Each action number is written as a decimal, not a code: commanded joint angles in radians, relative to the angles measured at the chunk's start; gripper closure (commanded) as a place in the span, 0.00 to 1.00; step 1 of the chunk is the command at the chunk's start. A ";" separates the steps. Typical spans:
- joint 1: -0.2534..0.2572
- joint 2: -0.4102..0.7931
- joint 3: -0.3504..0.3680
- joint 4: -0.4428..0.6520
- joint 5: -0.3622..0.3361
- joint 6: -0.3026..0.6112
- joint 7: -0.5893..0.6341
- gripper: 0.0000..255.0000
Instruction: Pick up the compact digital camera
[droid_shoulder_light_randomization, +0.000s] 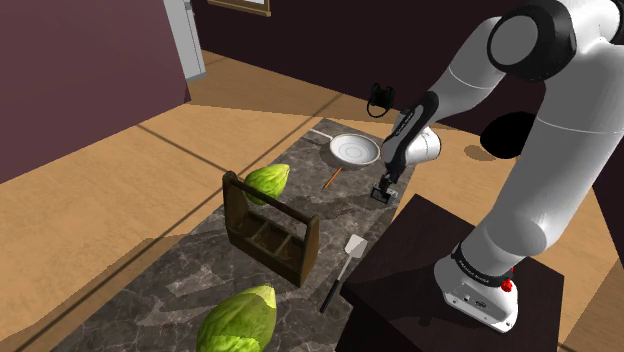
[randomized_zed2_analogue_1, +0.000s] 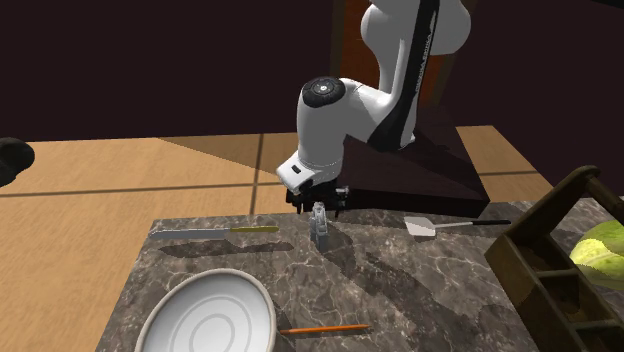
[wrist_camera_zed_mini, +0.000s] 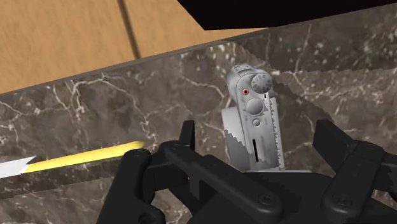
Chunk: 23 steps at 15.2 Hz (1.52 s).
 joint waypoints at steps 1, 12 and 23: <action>-0.016 0.039 0.025 0.009 0.029 0.029 -0.019 0.00; -0.043 0.087 0.059 0.023 0.058 0.064 -0.040 1.00; 0.032 -0.062 -0.042 -0.010 -0.049 -0.050 0.035 1.00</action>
